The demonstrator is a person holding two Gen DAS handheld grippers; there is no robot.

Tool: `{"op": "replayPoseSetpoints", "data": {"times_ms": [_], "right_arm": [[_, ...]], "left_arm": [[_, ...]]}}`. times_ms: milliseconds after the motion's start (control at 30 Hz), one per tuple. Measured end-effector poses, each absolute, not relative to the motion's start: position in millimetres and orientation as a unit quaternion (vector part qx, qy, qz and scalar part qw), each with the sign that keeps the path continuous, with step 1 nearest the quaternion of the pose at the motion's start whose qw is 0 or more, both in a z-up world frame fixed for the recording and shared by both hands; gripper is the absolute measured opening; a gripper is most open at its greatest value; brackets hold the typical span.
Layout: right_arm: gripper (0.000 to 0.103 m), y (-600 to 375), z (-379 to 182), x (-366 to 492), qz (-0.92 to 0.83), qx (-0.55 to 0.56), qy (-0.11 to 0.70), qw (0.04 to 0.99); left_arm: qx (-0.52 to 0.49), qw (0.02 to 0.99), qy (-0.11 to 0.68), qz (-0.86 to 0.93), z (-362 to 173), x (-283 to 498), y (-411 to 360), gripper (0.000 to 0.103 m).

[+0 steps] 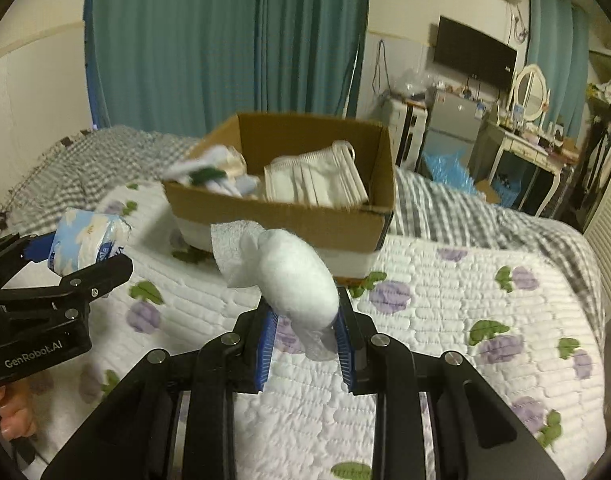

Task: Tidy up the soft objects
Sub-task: 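Grasp the blue tissue pack with the left gripper while the right grasps the cotton ball, then lift and carry the tissue pack and cotton ball over the box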

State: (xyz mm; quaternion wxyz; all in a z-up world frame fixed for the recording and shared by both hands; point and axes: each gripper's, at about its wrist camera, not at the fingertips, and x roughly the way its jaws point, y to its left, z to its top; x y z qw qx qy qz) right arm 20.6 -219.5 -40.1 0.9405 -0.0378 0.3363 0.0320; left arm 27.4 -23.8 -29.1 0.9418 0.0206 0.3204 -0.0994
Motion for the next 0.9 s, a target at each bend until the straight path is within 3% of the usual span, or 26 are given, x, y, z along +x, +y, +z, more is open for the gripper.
{"op": "replayPoseSetpoints", "data": {"times_ms": [533,900], "right_arm": [[0.027,-197.7,63.2,-72.8,0.033,-0.025,0.229,0.972],[0.027,-201.4,122.3,-106.9,0.033,-0.014,0.173,0.984]], "left_arm": [[0.008,0.974,0.201,-0.104,67.2,-49.0,-7.2,0.072],[0.009,0.982,0.146,-0.118,105.7,-64.0,-10.6,0.072]]}}
